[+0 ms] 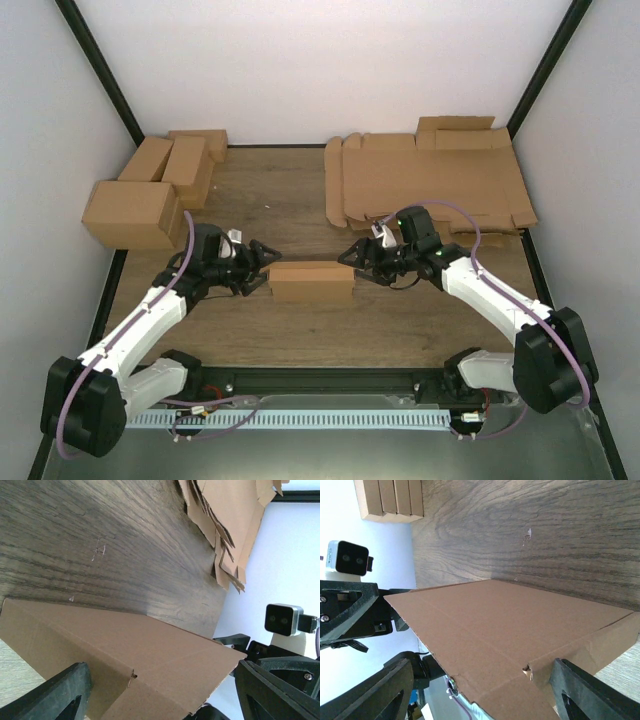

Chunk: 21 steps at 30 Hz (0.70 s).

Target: Fold the paper box

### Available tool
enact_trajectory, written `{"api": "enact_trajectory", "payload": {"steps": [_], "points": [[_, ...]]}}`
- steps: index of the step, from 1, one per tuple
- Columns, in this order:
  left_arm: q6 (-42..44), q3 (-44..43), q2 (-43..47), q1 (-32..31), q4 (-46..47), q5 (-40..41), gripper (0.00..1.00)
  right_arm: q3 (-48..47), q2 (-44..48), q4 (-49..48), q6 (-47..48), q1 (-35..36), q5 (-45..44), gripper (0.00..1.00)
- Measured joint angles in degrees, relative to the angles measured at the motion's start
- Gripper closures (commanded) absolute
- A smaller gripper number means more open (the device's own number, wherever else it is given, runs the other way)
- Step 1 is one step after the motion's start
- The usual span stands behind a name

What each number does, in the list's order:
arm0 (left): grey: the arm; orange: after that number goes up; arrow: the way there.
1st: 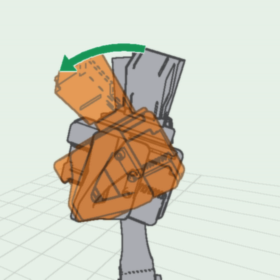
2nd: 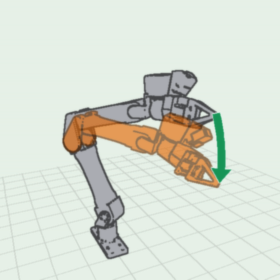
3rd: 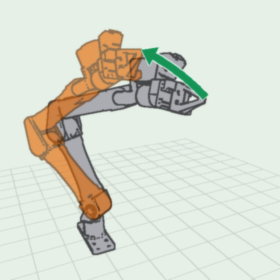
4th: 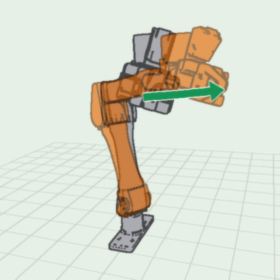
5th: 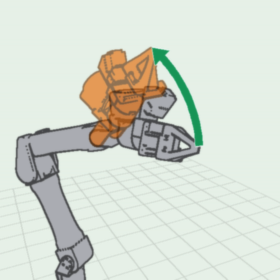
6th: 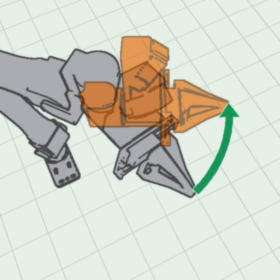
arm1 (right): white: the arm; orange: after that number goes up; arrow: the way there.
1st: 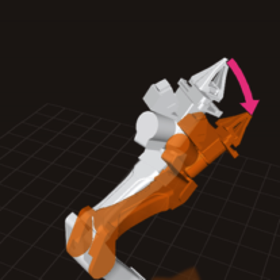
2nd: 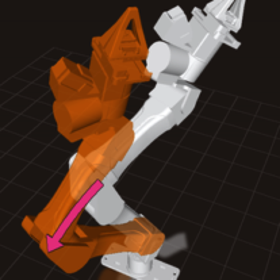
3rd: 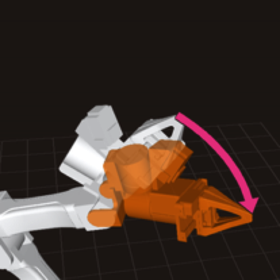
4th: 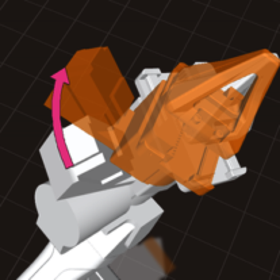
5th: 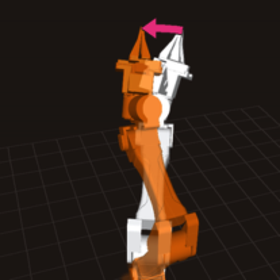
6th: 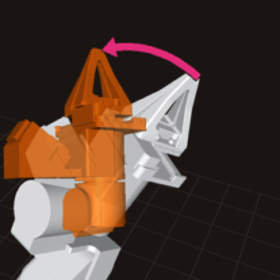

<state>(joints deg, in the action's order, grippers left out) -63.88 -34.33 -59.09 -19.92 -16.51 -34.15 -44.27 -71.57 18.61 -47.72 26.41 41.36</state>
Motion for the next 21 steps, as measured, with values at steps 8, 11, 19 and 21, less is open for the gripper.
{"api": "enact_trajectory", "payload": {"steps": [8,11,19,21], "points": [[4.7,-2.4,0.0,-0.5,-4.6,1.4,0.00,-1.5,0.0,3.2,2.9,0.1,-0.9,0.21],[7.3,-4.2,0.0,-0.5,-6.9,3.2,0.00,-2.9,-0.1,4.9,4.7,0.1,-2.6,0.20],[15.9,-5.5,0.8,-0.5,-12.4,7.9,0.02,-4.8,0.0,9.1,10.3,0.1,-7.6,0.21],[19.9,-6.7,2.4,-0.5,-14.4,9.8,0.07,-5.2,0.7,9.9,13.0,0.1,-9.3,0.22]]}}
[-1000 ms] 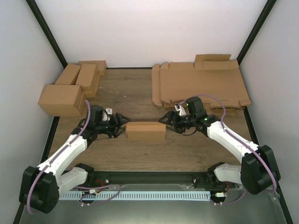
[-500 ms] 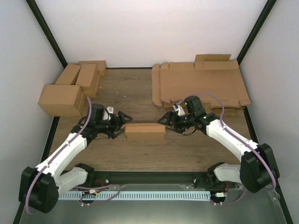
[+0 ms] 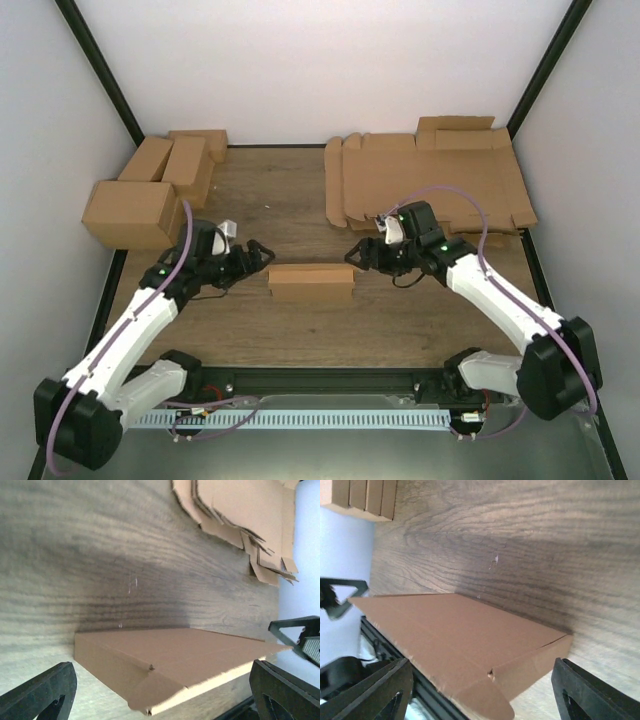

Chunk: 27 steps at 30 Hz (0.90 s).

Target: Fold the paper box

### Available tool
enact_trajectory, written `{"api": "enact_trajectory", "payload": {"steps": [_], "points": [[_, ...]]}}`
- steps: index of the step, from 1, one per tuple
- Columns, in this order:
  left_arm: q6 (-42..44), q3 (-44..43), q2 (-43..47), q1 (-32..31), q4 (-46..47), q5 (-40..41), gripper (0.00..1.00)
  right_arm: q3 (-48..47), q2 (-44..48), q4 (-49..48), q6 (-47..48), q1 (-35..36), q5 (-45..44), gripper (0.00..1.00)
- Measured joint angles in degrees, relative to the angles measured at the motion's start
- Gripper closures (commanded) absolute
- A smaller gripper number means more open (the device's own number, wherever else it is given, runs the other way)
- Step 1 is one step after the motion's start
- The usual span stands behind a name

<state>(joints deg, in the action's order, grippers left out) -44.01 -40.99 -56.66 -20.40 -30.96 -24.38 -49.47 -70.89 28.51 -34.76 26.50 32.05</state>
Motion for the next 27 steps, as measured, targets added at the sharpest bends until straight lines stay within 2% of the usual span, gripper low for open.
{"api": "enact_trajectory", "payload": {"steps": [3,6,8,12,17,27], "points": [[5.3,-1.1,4.2,0.0,-1.4,2.3,0.23,0.1,4.5,0.7,5.7,0.0,-2.4,0.27],[9.2,-0.5,9.7,0.0,-0.7,3.3,0.50,0.9,11.9,-1.2,12.0,0.0,-2.8,0.40],[10.8,1.7,13.9,0.0,1.6,3.2,0.56,1.5,16.1,-3.0,17.0,0.0,-1.3,0.46],[13.3,7.0,21.6,-0.2,5.8,3.3,0.58,1.8,17.8,-4.0,26.3,0.1,1.3,0.48],[18.9,9.1,25.8,-0.4,9.4,3.1,0.56,1.8,12.2,-1.3,35.5,0.9,0.2,0.50],[29.9,3.7,12.8,-0.8,7.9,0.1,0.50,1.6,5.3,1.9,42.0,7.9,-10.8,0.52]]}}
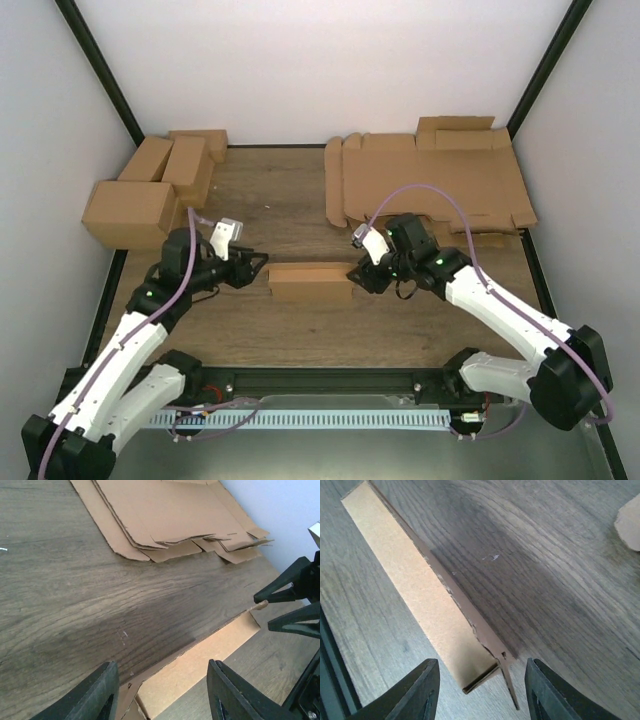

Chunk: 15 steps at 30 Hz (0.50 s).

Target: Fold the paper box

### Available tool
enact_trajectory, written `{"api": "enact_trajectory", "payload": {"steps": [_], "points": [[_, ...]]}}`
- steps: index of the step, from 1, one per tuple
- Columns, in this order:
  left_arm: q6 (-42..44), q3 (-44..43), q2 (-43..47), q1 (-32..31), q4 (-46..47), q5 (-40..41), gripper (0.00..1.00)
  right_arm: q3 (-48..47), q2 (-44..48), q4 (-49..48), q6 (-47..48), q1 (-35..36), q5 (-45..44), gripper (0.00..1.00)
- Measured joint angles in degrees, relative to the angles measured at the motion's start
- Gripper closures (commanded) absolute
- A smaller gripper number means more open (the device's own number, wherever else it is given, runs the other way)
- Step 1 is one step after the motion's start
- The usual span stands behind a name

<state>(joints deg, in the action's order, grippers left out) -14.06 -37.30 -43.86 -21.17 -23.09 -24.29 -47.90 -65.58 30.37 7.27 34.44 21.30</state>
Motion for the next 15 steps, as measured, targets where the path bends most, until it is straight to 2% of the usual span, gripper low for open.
{"api": "enact_trajectory", "payload": {"steps": [7,15], "points": [[4.3,-8.5,-4.9,-0.6,-3.7,0.5,0.47,-1.4,0.2,0.7,0.9,0.4,-4.2,0.52],[8.4,-15.3,-8.4,-5.0,-9.2,3.5,0.41,-1.5,1.6,1.4,1.3,0.4,-4.7,0.54]]}}
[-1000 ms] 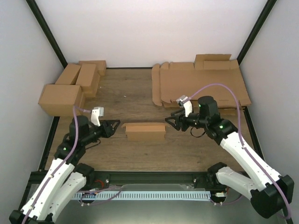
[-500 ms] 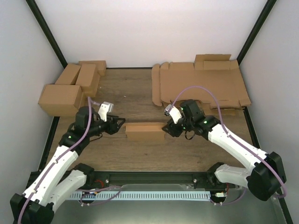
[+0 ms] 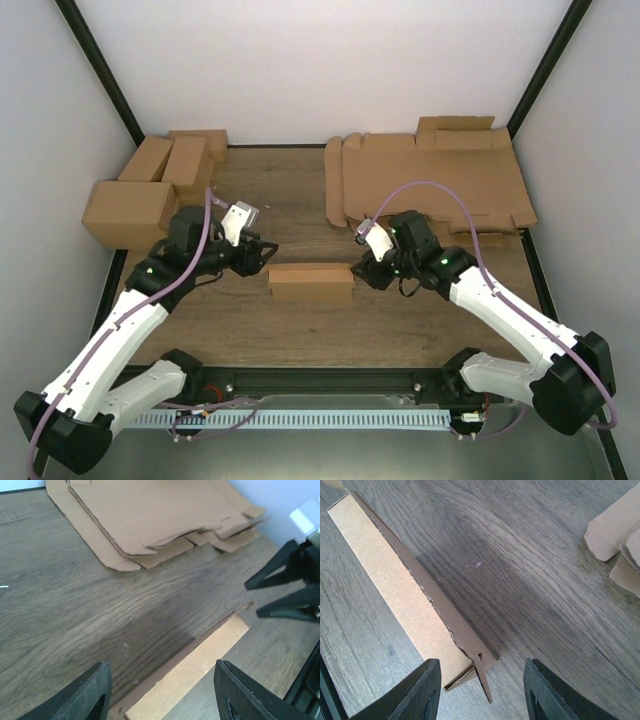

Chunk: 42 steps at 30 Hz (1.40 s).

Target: Fold the paper box

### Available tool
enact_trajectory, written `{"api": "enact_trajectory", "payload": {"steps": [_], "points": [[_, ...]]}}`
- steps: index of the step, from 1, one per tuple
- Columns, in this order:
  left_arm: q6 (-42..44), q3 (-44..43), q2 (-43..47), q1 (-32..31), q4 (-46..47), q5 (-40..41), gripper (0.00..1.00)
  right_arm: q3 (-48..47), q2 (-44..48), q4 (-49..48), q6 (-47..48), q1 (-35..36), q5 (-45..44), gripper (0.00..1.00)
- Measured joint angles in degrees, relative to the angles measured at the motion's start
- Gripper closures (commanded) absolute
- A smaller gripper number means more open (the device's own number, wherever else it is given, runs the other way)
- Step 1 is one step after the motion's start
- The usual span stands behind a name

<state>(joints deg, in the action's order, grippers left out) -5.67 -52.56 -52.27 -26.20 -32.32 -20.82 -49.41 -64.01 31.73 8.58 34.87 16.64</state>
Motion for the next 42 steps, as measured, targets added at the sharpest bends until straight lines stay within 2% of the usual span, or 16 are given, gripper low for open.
{"api": "enact_trajectory", "payload": {"steps": [3,11,25,32,35,39,42], "points": [[2.1,-0.9,-0.8,-0.5,-2.6,0.9,0.42,-0.3,0.0,0.3,0.9,0.0,0.0,0.60],[11.9,-8.9,-7.0,-1.0,-14.4,6.2,0.47,-3.8,-0.9,2.6,1.2,0.0,-1.1,0.64],[19.8,-13.7,-18.6,-4.7,-24.4,7.0,0.48,-3.8,-2.1,4.4,0.3,1.1,-1.7,0.65],[21.6,-14.4,-19.2,-6.5,-27.2,9.2,0.53,-3.8,-3.3,5.4,-0.9,1.3,-1.8,0.68],[21.6,-14.5,-19.8,-6.8,-28.1,12.3,0.59,-3.8,-3.7,5.4,-1.1,1.3,-1.7,0.70],[22.0,-14.5,-20.1,-7.1,-28.5,14.2,0.60,-3.8,-4.2,5.5,-1.8,1.3,-1.7,0.72],[22.0,-14.4,-20.1,-7.5,-28.2,15.0,0.69,-3.8,-4.3,5.5,-2.1,1.4,-1.7,0.75]]}}
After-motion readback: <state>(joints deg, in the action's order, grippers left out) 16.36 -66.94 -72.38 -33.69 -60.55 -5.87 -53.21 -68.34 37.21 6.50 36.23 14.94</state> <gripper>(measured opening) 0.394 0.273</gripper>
